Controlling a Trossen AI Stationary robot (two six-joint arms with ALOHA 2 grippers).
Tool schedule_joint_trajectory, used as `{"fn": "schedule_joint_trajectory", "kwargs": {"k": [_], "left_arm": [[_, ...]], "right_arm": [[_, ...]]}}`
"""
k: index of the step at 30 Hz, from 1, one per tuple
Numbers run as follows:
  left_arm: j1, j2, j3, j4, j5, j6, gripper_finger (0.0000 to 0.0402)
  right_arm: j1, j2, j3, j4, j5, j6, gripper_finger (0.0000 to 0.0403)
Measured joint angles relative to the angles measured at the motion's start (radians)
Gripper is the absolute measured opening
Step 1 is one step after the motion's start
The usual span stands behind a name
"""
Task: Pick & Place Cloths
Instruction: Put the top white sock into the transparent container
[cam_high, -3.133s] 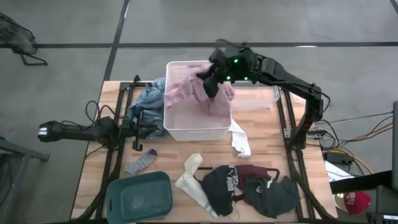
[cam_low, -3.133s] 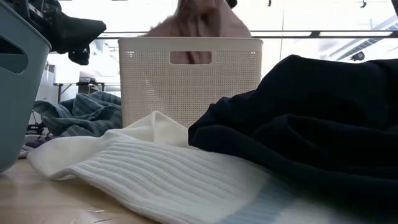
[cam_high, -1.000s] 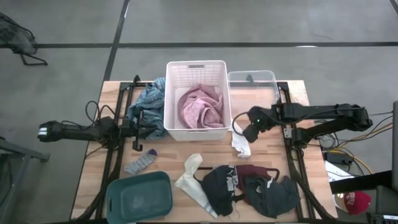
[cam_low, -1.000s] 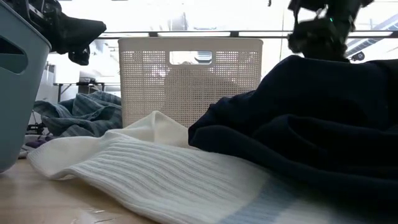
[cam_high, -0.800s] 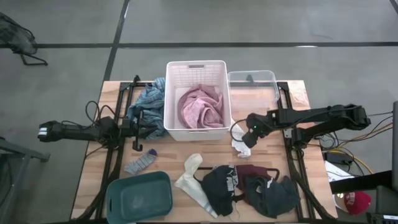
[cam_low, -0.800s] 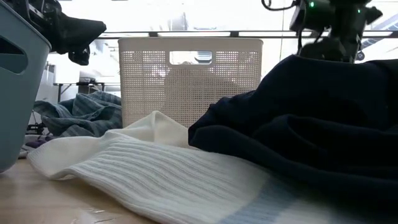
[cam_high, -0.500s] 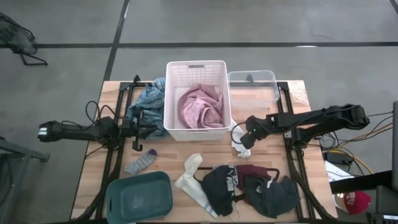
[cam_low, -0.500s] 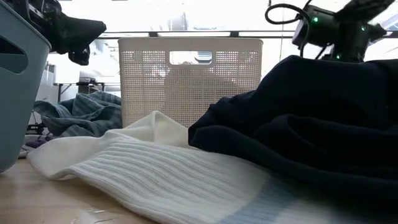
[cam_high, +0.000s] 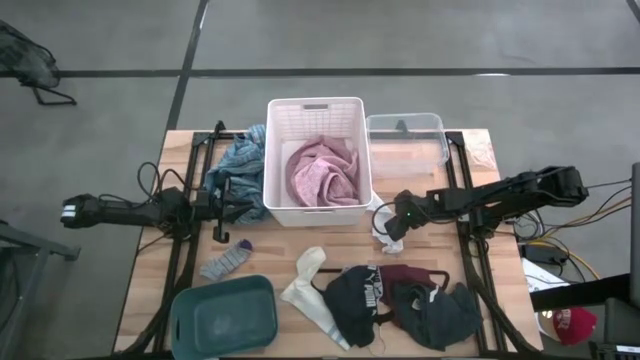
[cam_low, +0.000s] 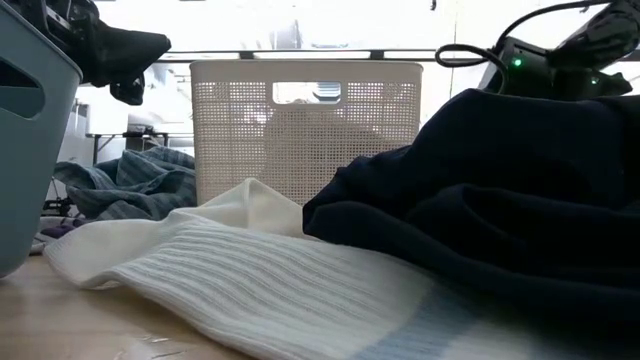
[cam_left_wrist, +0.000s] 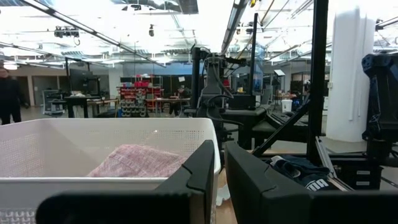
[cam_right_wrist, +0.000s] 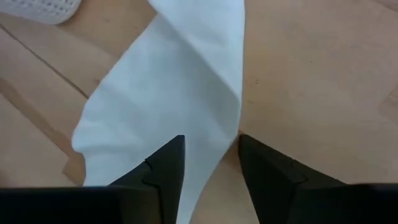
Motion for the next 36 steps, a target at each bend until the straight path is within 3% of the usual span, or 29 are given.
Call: {"fn": "schedule_joint_trajectory", "kwargs": {"k": [9,16,23,36], "left_arm": [[0.000,0.000,0.000,0.000,0.000,0.000,0.0046],[0.000,0.000,0.000,0.000,0.000,0.000,0.0044],[0.000,0.000,0.000,0.000,0.000,0.000,0.0045],[0.000,0.000,0.000,0.000,0.000,0.000,0.0044]], "right_arm": [[0.000,0.018,-0.001,0.020,0.003,0.010,0.0098],[-0.001,0.020,-0.003,0.023,-0.002,0.019,0.0017],[0.005,-0.022,0.013,0.011,-0.063,0.029,0.0009],[0.021,-0.155,0.087,-0.035,-0.009,-0.012,0.0008]]}}
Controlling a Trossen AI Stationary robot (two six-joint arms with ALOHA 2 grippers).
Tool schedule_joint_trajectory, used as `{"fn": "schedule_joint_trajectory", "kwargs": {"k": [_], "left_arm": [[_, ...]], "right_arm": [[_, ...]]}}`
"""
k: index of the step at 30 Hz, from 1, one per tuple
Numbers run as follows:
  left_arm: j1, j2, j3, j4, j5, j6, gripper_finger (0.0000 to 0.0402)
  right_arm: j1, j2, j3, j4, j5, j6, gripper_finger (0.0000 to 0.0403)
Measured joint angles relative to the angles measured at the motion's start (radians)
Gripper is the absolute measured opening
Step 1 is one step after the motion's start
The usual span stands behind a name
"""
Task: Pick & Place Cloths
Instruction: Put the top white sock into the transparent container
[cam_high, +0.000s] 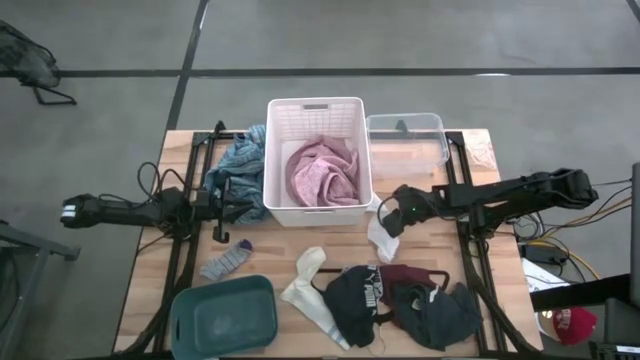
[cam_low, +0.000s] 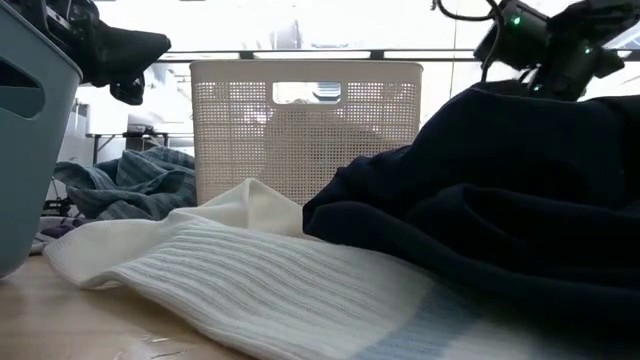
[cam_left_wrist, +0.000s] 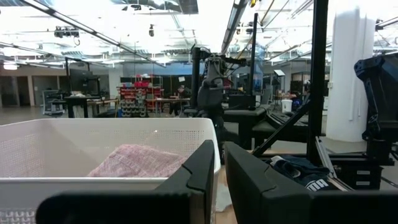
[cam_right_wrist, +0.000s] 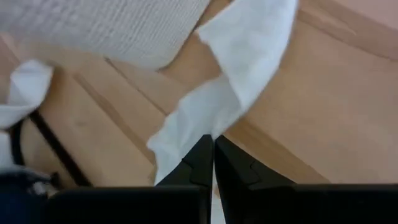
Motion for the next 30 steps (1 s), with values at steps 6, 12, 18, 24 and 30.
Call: {"fn": "schedule_joint_trajectory", "kwargs": {"k": [6,12,18,24,30], "left_arm": [[0.000,0.000,0.000,0.000,0.000,0.000,0.0046],[0.000,0.000,0.000,0.000,0.000,0.000,0.0044],[0.000,0.000,0.000,0.000,0.000,0.000,0.0046],[0.000,0.000,0.000,0.000,0.000,0.000,0.0046],[0.000,0.000,0.000,0.000,0.000,0.000,0.0044]], "right_arm": [[-0.001,-0.077,0.059,-0.031,0.009,-0.016,0.0008],[-0.001,-0.165,0.163,-0.120,0.077,-0.033,0.0008],[-0.004,-0.236,0.329,-0.272,0.230,-0.115,0.0008],[-0.005,-0.263,0.485,-0.319,0.460,-0.219,0.0008],[-0.040,-0.254,0.602,-0.324,0.584,-0.274,0.0008]]}}
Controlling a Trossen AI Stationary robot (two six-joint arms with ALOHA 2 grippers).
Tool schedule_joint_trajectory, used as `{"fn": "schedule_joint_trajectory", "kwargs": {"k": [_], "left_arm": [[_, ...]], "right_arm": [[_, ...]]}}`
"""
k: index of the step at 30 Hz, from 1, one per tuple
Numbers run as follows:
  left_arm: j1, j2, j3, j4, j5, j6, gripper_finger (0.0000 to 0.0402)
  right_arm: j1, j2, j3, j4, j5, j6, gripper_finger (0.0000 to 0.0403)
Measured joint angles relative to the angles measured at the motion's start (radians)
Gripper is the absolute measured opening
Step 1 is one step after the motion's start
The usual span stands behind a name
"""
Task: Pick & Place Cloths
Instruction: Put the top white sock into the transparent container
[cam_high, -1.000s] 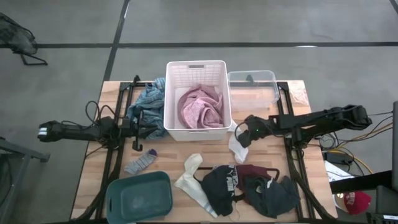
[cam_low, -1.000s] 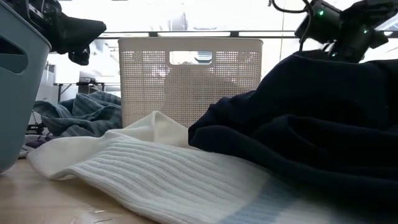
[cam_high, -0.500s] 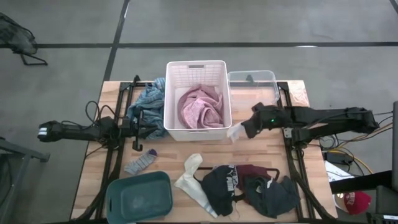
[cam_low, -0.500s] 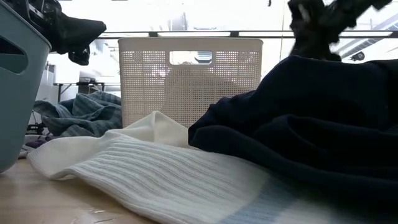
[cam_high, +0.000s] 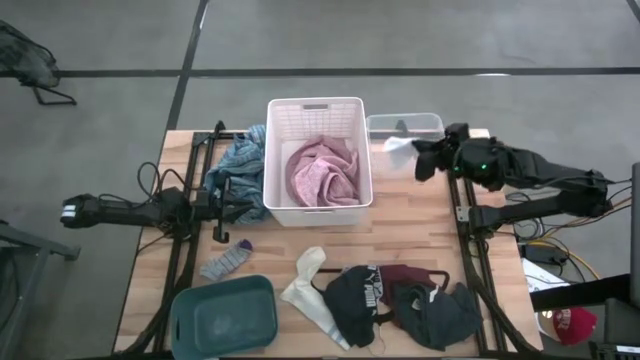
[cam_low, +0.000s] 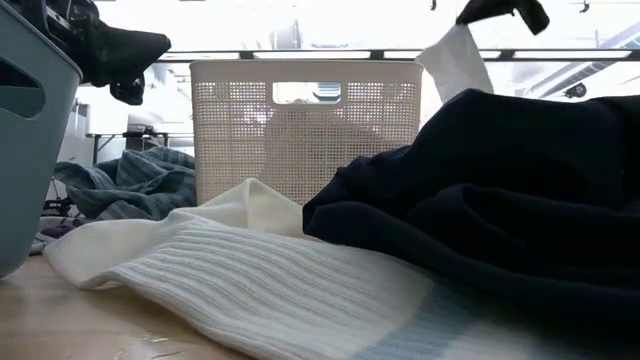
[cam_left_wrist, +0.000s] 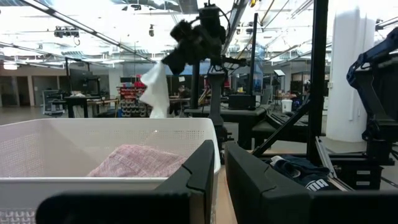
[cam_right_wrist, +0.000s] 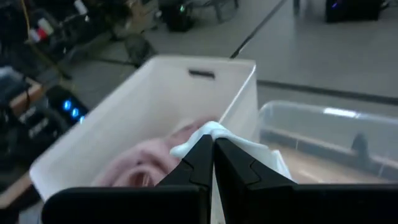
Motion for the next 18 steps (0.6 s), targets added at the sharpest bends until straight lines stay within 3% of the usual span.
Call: {"fn": "schedule_joint_trajectory", "kwargs": {"k": [7,18], "left_arm": [[0.000,0.000,0.000,0.000,0.000,0.000,0.0046],[0.000,0.000,0.000,0.000,0.000,0.000,0.0046]], "right_arm": [[-0.118,0.029,0.068,-0.013,0.108,-0.098,0.0008],[-0.316,0.102,0.018,-0.016,0.088,-0.156,0.0008]]}}
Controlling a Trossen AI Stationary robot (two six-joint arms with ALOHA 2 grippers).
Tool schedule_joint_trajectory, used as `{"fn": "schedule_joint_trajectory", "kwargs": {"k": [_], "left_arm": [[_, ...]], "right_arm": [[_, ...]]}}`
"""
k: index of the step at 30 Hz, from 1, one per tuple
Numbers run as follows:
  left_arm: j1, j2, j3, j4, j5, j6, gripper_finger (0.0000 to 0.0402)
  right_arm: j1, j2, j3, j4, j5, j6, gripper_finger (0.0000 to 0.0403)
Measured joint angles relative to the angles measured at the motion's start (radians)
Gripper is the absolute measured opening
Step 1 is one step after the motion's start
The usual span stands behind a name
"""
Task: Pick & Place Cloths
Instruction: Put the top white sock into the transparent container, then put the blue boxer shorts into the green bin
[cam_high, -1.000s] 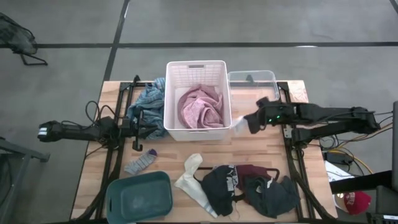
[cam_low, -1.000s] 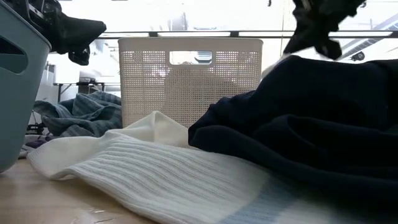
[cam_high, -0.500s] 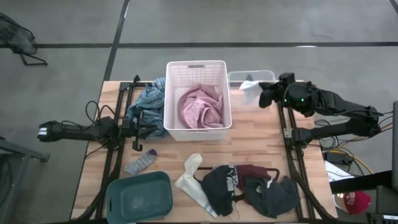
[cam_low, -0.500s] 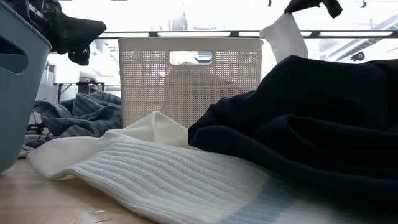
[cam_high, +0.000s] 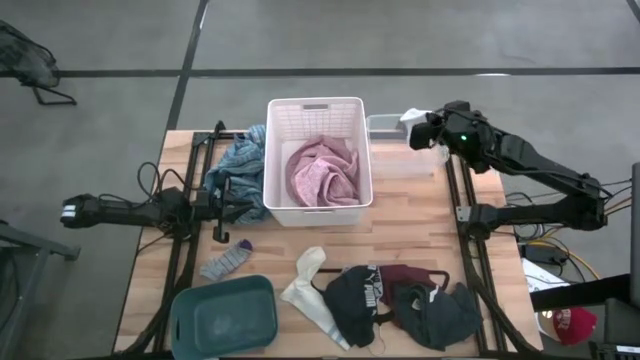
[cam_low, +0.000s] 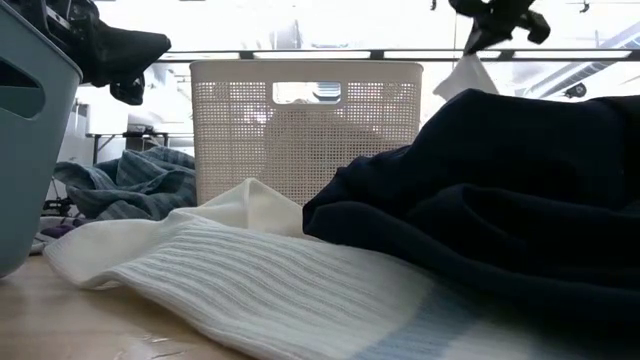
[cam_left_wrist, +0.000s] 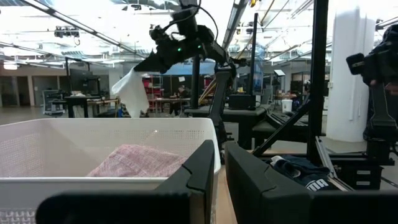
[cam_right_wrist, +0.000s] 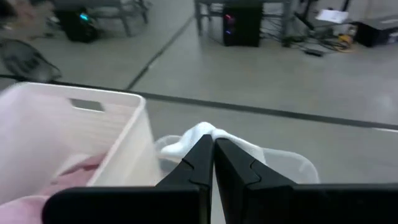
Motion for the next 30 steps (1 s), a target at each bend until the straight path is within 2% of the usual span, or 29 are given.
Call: {"fn": "schedule_joint_trajectory", "kwargs": {"k": [6,20,27,30], "left_arm": [[0.000,0.000,0.000,0.000,0.000,0.000,0.0044],[0.000,0.000,0.000,0.000,0.000,0.000,0.0046],[0.000,0.000,0.000,0.000,0.000,-0.001,0.0044],[0.000,0.000,0.000,0.015,-0.058,-0.086,0.0046]], "right_arm": [[-0.037,0.045,-0.021,0.000,-0.065,0.003,0.0029],[-0.037,0.064,-0.021,-0.004,-0.102,0.007,0.0183],[-0.058,0.067,-0.025,-0.026,-0.099,0.050,0.0228],[-0.059,0.069,-0.025,-0.022,-0.128,0.070,0.0239]]}}
